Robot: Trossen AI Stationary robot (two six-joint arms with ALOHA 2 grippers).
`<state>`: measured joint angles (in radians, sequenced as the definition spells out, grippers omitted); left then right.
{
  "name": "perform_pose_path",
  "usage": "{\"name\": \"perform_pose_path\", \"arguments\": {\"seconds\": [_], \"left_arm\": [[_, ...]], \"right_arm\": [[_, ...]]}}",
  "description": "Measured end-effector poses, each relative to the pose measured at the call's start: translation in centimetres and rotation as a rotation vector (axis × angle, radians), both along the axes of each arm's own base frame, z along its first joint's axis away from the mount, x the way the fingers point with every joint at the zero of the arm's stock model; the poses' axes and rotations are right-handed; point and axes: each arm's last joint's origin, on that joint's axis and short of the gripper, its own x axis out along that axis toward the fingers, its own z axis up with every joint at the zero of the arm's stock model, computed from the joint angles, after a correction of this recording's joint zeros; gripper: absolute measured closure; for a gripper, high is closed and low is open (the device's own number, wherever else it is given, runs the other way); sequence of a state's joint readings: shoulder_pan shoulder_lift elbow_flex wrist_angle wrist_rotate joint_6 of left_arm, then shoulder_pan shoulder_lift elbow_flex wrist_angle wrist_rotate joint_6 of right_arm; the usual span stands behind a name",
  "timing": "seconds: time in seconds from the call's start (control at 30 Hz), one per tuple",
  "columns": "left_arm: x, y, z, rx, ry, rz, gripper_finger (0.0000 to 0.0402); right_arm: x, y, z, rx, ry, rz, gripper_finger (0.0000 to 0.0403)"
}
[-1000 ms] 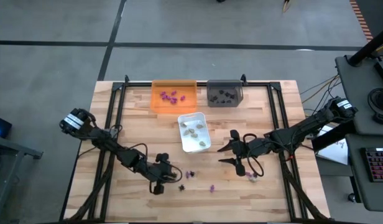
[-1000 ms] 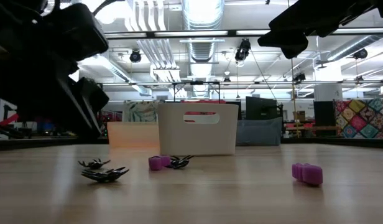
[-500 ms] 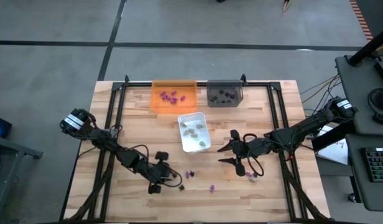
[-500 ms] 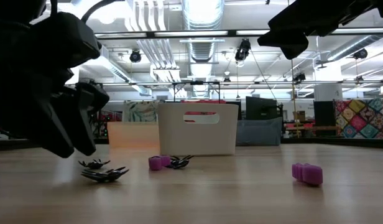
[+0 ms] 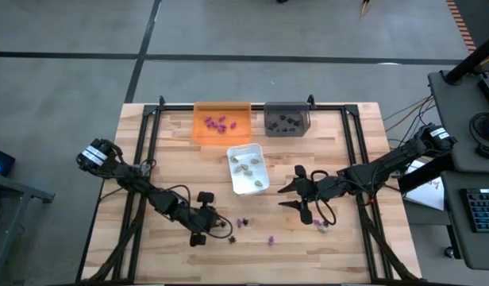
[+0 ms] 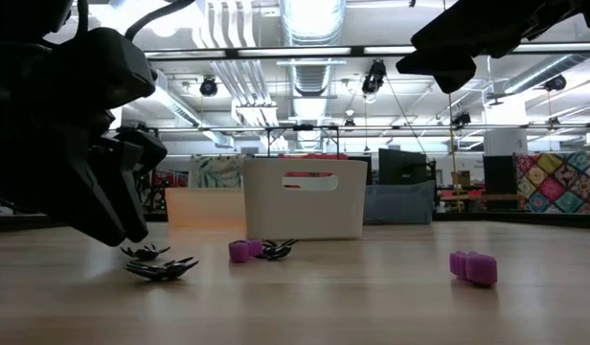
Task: Sort Halloween decoration
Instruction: Put the black spider toy into the black bin
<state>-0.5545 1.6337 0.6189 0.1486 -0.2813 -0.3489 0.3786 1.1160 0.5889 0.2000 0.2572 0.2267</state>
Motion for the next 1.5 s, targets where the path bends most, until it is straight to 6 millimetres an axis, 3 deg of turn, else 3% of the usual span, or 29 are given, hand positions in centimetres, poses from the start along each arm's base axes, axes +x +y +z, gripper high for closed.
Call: {"name": "perform_pose_path", "arguments": {"seconds": [0.4,0.77,0.93,1.17,1.5], "left_arm": [[0.1,-0.1,-0.1,-0.011,-0.006,0.006,0.0318],[0.6,-0.4,-1.4,-0.013,0.005,0.025,0.0320],[0.6,-0.3,-1.3,-0.011,0.009,0.025,0.0338],[0.6,-0.3,-1.4,-0.008,0.009,0.026,0.0396],[0.5,-0.3,-0.8,-0.021,0.000,0.023,0.0401]], "right_arm": [[0.0,0.0,-0.1,-0.002,0.003,-0.004,0.0220],[-0.1,0.0,-0.1,-0.002,0.004,-0.004,0.0220],[-0.1,0.0,-0.1,-0.002,0.004,-0.005,0.0220],[-0.1,0.0,-0.1,-0.002,0.004,-0.005,0.0220],[-0.1,0.0,-0.1,-0.002,0.004,-0.005,0.0220]]}}
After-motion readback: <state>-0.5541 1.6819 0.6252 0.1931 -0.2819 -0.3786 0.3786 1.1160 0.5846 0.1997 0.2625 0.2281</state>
